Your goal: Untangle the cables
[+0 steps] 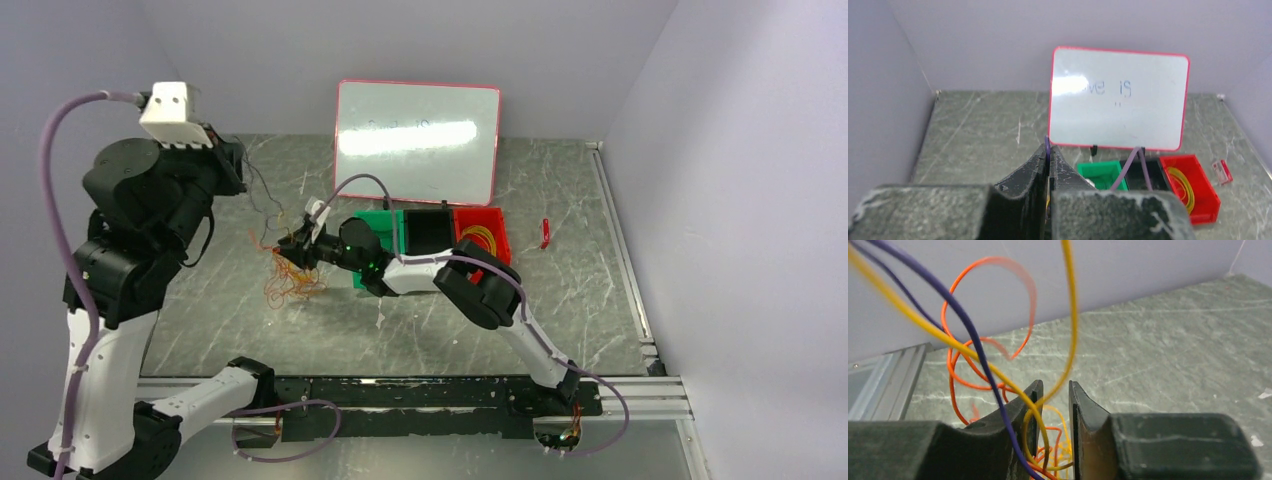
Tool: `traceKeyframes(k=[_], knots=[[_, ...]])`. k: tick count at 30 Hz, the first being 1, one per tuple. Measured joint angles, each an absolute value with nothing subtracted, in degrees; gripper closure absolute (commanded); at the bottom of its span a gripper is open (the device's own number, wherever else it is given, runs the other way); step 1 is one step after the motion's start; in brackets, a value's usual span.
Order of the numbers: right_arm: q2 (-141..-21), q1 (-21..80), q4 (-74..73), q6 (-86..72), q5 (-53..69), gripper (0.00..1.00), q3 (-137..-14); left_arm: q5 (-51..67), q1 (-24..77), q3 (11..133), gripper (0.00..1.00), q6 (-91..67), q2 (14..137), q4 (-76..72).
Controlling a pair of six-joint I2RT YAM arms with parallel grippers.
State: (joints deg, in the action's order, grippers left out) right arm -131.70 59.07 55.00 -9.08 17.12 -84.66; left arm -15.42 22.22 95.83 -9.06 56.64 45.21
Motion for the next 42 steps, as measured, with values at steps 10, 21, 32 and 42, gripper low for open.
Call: traceKeyframes(k=[10,21,32,42], knots=[[-135.0,59.9,51.9,-8.5,14.9,0.74,-85.1,-17.6,22.2,109.3,0.93,-4.7,63.4,43.7],[-138.7,60.4,49.5,-8.3,13.6,0.78,-85.1,-18.0,22.2,120.5,0.93,0.3,69.8,39.8],[-136.6,60.9,46.0,-4.1,11.3,0.48,-83.7,-18.0,22.2,122.1,0.93,2.1,70.1,36.2],[-122.7,60.9,33.5,1.5,6.9,0.45,-82.5,-17.8,22.2,117.4,0.93,1.1,68.5,36.8]])
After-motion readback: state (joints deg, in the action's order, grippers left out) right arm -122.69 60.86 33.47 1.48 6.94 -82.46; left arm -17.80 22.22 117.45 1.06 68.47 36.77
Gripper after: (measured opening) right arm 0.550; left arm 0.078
